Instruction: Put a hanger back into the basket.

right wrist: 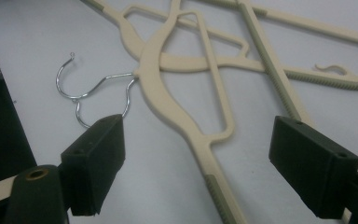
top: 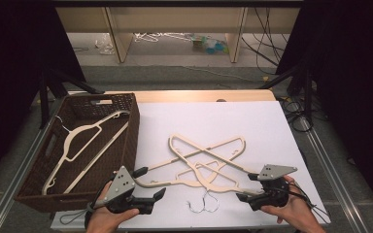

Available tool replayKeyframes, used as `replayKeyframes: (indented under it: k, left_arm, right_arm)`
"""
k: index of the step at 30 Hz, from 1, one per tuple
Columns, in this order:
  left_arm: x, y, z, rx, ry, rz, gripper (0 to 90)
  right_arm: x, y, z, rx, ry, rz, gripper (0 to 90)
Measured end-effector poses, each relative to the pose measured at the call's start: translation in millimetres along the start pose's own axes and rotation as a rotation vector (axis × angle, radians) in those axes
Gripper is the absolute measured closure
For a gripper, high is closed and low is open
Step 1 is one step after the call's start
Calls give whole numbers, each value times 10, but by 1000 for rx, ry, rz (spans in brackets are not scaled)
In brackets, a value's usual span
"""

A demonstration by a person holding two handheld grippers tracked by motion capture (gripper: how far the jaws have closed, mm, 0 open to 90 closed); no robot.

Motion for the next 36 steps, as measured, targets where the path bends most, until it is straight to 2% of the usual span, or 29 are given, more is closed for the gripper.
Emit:
replayKeyframes:
  k: [4, 7, 8, 10, 11, 14, 15, 16, 18, 20, 24, 26, 28, 29, 30, 32, 33, 34, 36]
  left_arm:
    - [27, 23, 13, 3, 14, -9, 162]
    - [72, 56, 28, 14, 27, -28, 163]
    - [72, 56, 28, 14, 27, -28, 163]
    - [83, 57, 41, 22, 33, -36, 163]
    - [87, 55, 42, 27, 46, -39, 163]
    - [92, 55, 46, 31, 46, -39, 164]
    - [95, 54, 48, 29, 48, -40, 164]
    - [95, 54, 50, 28, 48, -38, 164]
    - [95, 55, 48, 29, 51, -38, 164]
    - [99, 58, 45, 28, 57, -42, 164]
    - [106, 69, 49, 37, 68, -46, 165]
    - [110, 75, 53, 38, 73, -45, 165]
    - [113, 83, 54, 50, 78, -45, 165]
    - [121, 86, 69, 54, 67, -46, 165]
    - [121, 86, 69, 54, 67, -46, 165]
    - [121, 87, 69, 51, 76, -54, 166]
    - [123, 92, 73, 52, 71, -55, 167]
    - [122, 94, 65, 55, 90, -58, 168]
    - [128, 93, 70, 55, 87, -60, 170]
  right_arm:
    - [29, 18, 16, 3, -15, -25, 223]
    - [80, 51, 31, 17, -28, -82, 280]
    - [80, 51, 31, 17, -28, -82, 280]
    - [109, 72, 55, 15, -58, -106, 324]
    - [127, 86, 81, 1, -77, -146, 376]
    - [133, 107, 69, -13, -71, -167, 411]
    - [127, 121, 84, -14, -89, -162, 426]
    - [123, 133, 87, -28, -90, -203, 455]
    - [128, 146, 88, -27, -88, -198, 468]
    - [130, 157, 113, -23, -86, -228, 488]
    - [126, 216, 167, -23, -81, -250, 514]
    - [93, 220, 185, -28, -103, -271, 559]
    - [80, 229, 171, -19, -121, -291, 584]
    - [74, 224, 151, -21, -127, -307, 649]
    - [74, 224, 151, -21, -127, -307, 649]
    - [68, 210, 126, -48, -153, -330, 717]
    - [66, 204, 117, -54, -160, -340, 734]
    - [66, 205, 106, -64, -167, -344, 750]
    - [46, 217, 100, -69, -169, -369, 758]
Point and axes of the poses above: each handheld gripper's, and its own axes: y roughly forward along the jaws, x roughly out of its underside, z roughly to its right, the point moved 2 cm from there along y, roughly forward along the jaws, and after that the axes turned 1 degree about x, right-handed, at the moved point
